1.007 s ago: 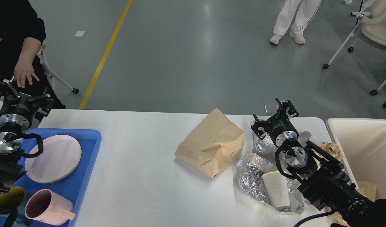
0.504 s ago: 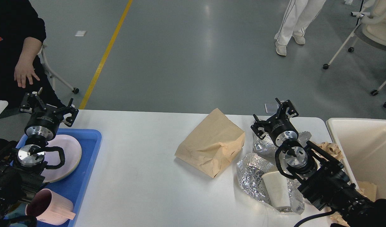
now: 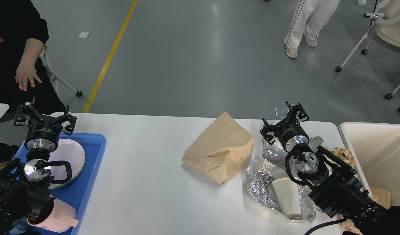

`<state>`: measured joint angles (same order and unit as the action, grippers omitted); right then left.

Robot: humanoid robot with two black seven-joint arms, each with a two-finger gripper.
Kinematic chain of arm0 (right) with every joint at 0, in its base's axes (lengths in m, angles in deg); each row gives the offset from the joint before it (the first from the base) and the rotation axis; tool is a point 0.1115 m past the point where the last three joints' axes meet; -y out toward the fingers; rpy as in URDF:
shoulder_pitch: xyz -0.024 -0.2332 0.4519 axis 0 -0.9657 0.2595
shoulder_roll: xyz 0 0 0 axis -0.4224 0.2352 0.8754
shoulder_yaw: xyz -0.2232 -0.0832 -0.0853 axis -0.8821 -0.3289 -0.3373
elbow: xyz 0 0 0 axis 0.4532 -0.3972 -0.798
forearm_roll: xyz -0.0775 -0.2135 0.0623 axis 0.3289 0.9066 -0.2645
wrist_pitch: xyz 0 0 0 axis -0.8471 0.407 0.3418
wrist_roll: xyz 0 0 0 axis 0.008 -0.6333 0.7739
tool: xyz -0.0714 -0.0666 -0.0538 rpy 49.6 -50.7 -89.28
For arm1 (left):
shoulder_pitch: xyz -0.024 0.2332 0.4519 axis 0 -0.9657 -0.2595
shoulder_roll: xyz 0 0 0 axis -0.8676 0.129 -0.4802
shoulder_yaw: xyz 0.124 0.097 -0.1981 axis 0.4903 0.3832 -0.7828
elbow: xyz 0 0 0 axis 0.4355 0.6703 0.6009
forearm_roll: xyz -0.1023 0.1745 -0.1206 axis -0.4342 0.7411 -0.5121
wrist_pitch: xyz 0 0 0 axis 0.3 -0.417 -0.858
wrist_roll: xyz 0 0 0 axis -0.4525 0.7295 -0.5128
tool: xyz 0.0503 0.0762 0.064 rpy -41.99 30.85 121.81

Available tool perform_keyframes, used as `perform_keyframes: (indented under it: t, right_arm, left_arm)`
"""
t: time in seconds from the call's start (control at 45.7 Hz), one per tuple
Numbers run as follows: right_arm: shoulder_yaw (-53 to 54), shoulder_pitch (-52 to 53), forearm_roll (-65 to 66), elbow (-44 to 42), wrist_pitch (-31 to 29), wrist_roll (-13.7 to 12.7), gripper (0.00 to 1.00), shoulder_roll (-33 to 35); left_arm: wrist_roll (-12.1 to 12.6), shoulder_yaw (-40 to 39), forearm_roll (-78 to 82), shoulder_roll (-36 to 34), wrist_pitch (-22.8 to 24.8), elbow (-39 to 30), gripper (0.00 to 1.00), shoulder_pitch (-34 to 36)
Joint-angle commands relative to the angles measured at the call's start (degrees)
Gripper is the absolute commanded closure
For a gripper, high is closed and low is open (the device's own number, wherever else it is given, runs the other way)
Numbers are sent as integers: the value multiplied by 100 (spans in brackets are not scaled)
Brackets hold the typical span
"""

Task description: Tidy desktop

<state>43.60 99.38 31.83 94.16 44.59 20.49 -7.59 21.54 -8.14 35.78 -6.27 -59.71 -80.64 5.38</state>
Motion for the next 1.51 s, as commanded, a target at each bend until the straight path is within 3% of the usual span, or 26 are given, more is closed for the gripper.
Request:
perform_keyframes:
  t: [0.0, 1.489]
  right_arm:
    - [0, 0, 0, 0, 0, -1, 0, 0]
    - [44, 123, -9, 106, 26, -53, 0, 18]
  left_arm:
    - [-19, -6, 1, -3, 127, -1, 4, -56]
    - [-19, -6, 1, -3, 127, -1, 4, -65]
